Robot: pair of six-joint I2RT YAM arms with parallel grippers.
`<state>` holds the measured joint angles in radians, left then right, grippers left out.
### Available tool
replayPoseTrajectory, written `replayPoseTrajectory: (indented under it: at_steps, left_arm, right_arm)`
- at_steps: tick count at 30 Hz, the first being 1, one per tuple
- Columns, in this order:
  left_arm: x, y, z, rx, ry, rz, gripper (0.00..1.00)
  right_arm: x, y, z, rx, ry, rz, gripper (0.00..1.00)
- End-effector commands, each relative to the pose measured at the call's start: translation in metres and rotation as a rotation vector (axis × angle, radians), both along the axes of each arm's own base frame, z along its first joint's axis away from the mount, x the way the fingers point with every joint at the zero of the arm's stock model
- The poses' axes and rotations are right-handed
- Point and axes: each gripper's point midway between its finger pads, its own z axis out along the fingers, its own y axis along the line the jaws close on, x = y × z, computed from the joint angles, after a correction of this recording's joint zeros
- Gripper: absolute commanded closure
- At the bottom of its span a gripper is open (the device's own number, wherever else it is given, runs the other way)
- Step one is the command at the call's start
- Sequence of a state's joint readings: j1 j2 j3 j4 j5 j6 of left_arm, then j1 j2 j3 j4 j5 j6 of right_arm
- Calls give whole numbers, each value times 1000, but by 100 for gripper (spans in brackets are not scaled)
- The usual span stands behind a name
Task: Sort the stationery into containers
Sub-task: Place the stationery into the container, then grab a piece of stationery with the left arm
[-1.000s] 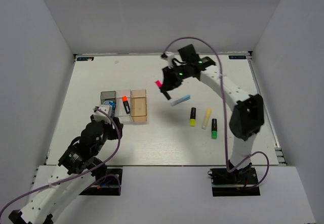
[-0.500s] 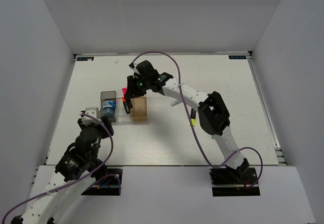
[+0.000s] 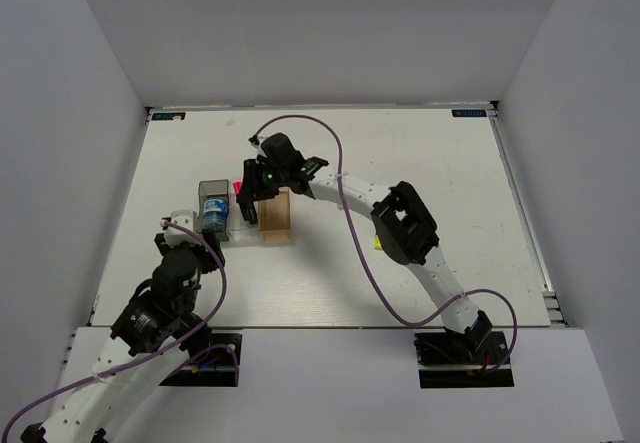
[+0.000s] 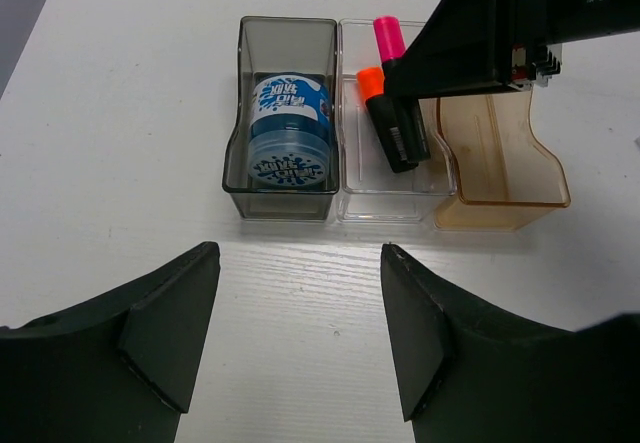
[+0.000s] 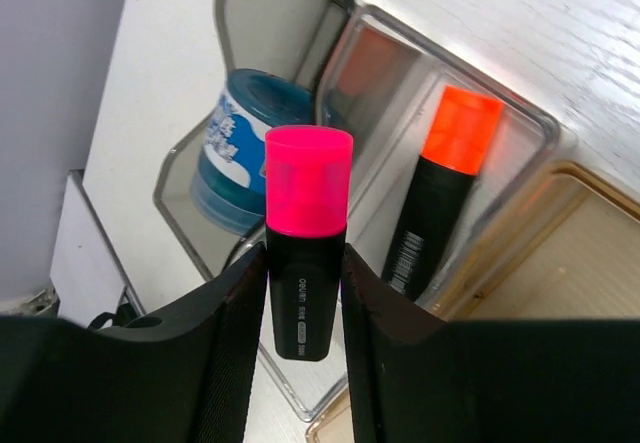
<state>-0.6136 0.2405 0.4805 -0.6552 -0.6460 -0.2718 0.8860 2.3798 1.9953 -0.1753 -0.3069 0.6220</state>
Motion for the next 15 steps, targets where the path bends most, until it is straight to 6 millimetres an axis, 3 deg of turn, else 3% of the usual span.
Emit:
replayPoseTrajectory:
  at_steps: [1, 8, 10, 12, 13, 14, 15]
  left_arm:
    - [1, 1, -2, 11, 12, 9, 24]
    - [2, -6, -6, 8, 28, -26, 24]
    - [3, -16, -8, -1, 41, -75, 36]
    - [7, -27, -7, -12, 44, -120, 56]
    - [9, -34, 1, -30, 32, -146, 76]
    - [11, -56, -8, -42, 94, -244, 84]
    - [12, -65, -10, -53, 117, -273, 90]
  right_arm:
    - [4, 19, 60, 145, -93, 48, 61]
    - [-5, 18, 106, 202, -167, 94, 48]
    - [0, 10, 106, 170, -200, 87, 59]
    - [1, -9, 111, 89, -265, 99, 89]
    - [6, -18, 110, 40, -342, 122, 100]
    - [22, -37, 119, -39, -449, 77, 100]
    - [18, -55, 130, -83, -476, 75, 100]
